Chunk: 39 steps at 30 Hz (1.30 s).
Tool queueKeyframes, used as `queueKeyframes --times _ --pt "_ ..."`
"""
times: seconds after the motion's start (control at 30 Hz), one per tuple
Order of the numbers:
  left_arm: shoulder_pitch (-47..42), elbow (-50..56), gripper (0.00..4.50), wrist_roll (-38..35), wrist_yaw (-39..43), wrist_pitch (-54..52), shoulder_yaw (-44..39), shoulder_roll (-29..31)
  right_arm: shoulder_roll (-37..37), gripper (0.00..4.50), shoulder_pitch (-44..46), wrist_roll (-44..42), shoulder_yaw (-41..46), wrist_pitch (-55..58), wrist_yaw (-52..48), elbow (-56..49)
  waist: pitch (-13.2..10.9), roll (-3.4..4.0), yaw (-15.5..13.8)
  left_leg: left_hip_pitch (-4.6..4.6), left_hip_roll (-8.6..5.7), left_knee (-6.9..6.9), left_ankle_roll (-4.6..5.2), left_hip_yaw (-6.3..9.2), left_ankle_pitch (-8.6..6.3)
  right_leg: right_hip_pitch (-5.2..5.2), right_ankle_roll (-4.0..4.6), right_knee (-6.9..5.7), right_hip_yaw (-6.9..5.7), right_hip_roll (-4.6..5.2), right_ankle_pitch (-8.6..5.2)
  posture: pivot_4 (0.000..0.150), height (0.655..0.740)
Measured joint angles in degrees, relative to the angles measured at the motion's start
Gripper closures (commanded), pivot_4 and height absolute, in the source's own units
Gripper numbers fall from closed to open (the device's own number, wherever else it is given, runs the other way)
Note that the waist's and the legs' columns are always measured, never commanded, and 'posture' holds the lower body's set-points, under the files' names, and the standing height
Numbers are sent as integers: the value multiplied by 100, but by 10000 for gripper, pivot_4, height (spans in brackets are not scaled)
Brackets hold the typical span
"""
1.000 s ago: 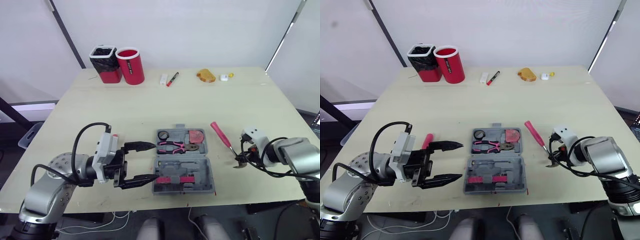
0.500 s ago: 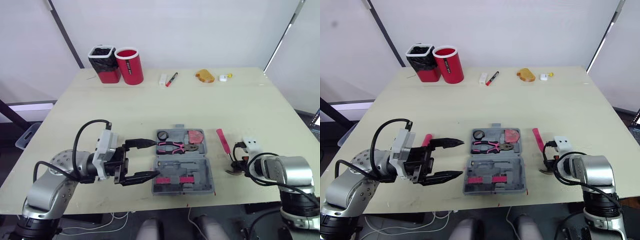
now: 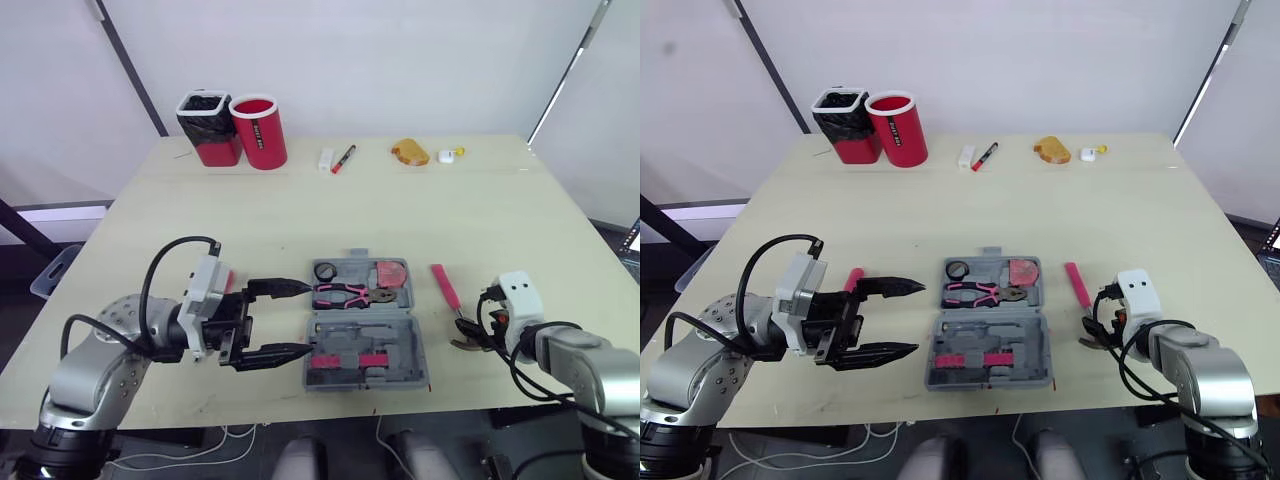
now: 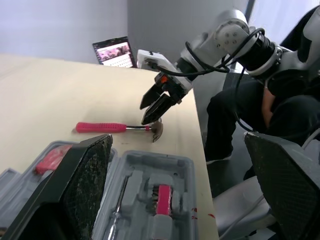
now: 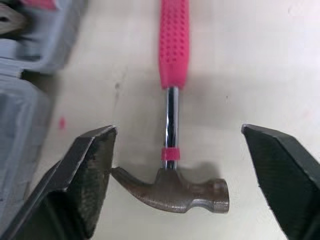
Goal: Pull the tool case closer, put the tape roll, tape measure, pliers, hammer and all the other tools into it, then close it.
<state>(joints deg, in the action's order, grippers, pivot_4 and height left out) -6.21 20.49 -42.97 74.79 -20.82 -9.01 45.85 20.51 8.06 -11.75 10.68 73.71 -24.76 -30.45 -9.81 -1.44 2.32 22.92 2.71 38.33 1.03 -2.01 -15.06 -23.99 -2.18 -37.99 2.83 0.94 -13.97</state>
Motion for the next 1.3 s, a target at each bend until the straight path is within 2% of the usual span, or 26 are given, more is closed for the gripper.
queueKeyframes --times 0.17,0.23,0.43,0.5,0.53,0.57,0.6,0.7,0.77,0.8,1.1,1.2,1.3 --pt "-71 -60 0 1 27 0 9 -3 -297 1619 -577 -85 -131 -1649 -83 304 0 1 1 0 0 0 0 -4 0 0 0 1 4 2 1 1500 7400" --pt "-86 -64 0 -1 67 -14 9 3 -349 1619 -701 19 -195 -2412 -34 742 2 -3 -3 0 -1 1 0 -5 0 1 1 2 3 2 1 1500 7400" --pt "-98 -64 0 -33 252 -109 8 143 -427 1619 -763 132 -294 -3296 82 1658 0 0 -5 -2 -1 0 0 -5 0 0 2 -1 3 2 0 1500 7400" --pt "-108 -65 0 -58 286 -139 8 154 -401 6597 -762 151 -337 -3606 44 1835 0 0 -5 -3 0 1 0 -5 0 1 2 0 4 2 0 1500 7400" --pt "-112 -64 0 -69 303 -142 8 155 -396 10517 -759 186 -357 -3810 49 1972 1 -1 -5 -3 0 1 0 -6 0 1 2 0 4 2 1 1500 7400" --pt "-112 -64 0 -76 311 -143 8 156 -372 15229 -757 210 -352 -3910 57 2046 1 -1 -5 -3 0 1 0 -6 0 2 2 0 4 2 1 1500 7400" --pt "-117 -64 0 -82 323 -143 8 156 -345 23845 -752 216 -345 -4019 56 2129 1 -1 -3 -4 0 1 0 -5 0 2 2 -1 4 1 0 1500 7400" --pt "-165 -64 0 -82 329 -143 9 156 -352 33686 -737 209 -415 -4096 39 2181 1 -1 -6 -4 0 1 0 -3 0 3 2 -2 3 0 1 1500 7400" --pt "-193 -65 0 -79 322 -143 9 156 -355 42292 -721 213 -498 -4180 39 2229 1 -1 -9 -5 0 1 0 -4 0 5 2 -1 3 1 1 1500 7400" --pt "-195 -69 0 -74 317 -143 10 156 -356 43773 -714 230 -527 -4260 47 2262 1 -1 -10 -6 0 2 0 -6 0 6 2 0 4 2 1 1500 7400" --pt "-194 -91 0 7 314 -131 12 155 -402 43773 -796 217 -528 -4631 157 2382 5 -7 -16 -12 0 5 0 -8 0 12 2 -1 6 3 1 1500 7400" --pt "-180 -111 0 19 313 -111 6 155 -171 43773 -909 181 -513 -4708 54 2317 2 -3 -45 -10 -2 5 0 -9 0 12 1 0 6 6 1 1500 7400" --pt "-131 -168 0 27 371 -27 -21 157 378 43773 -965 112 -485 -4708 -403 2077 -7 12 -33 -9 -2 4 0 -12 0 8 1 -1 10 4 1 1500 7400"
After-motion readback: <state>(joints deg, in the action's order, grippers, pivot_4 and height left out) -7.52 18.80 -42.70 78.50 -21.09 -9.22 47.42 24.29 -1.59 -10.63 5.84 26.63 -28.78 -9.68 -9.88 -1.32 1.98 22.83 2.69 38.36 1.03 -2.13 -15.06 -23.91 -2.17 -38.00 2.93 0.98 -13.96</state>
